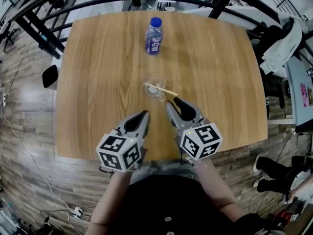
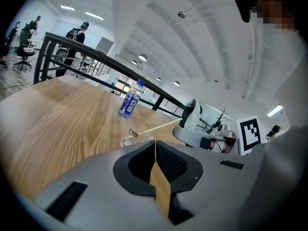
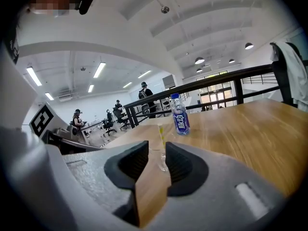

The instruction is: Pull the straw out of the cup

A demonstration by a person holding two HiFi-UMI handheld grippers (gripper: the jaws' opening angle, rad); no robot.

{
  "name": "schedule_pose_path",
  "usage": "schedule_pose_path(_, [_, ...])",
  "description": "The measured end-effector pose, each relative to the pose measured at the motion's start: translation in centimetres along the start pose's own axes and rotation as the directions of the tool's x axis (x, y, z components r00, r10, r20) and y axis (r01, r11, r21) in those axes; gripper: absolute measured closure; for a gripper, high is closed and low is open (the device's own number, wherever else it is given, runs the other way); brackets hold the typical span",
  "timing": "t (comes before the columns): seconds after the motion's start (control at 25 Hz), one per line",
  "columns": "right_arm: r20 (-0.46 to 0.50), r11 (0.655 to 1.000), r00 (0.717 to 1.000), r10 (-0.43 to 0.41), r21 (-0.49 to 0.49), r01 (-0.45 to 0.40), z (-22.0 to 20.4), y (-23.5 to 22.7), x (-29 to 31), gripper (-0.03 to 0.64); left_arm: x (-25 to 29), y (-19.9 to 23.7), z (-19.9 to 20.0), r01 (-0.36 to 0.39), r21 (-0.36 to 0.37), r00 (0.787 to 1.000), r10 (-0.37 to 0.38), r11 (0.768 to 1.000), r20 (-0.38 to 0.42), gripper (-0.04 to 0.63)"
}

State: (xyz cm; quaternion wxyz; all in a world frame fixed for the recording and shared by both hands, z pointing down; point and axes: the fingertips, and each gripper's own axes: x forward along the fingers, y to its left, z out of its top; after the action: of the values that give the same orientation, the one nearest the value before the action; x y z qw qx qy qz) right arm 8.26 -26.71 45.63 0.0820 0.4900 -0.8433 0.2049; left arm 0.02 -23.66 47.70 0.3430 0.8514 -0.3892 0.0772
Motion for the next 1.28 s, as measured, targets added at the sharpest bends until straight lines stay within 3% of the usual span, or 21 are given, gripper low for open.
schedule_pose_path(0.6, [-0.011, 0.999, 0.999, 0.040, -0.032, -0.041, -0.5, -1.4, 3.7, 0.509, 1.9, 2.3, -0.9, -0.040, -0.075, 0.999, 0.039, 0.996, -0.013, 0.574])
schedule_pose_path(0.76, [-0.001, 0.998, 0.998, 0.057, -0.038, -0.057, -0.2, -1.2, 4.0, 0.523, 1.9, 2.5, -0.7, -0.048, -0.077, 0.999, 0.047, 0.996, -0.009, 0.574])
schedule_pose_path(0.84, [0.006, 0.998, 0.999, 0.053, -0.045, -0.053, 0.0, -1.2, 4.1, 0.568, 1.9, 2.6, -0.7, -0.051, -0.080, 0.999, 0.051, 0.996, -0.007, 0.574])
schedule_pose_path(1.28, [0.018, 0.997, 0.999, 0.051, -0.057, -0.050, 0.7, -1.7, 4.2, 0.592, 1.7, 2.3, -0.4, -0.057, -0.096, 0.998, 0.058, 0.994, 0.011, 0.574])
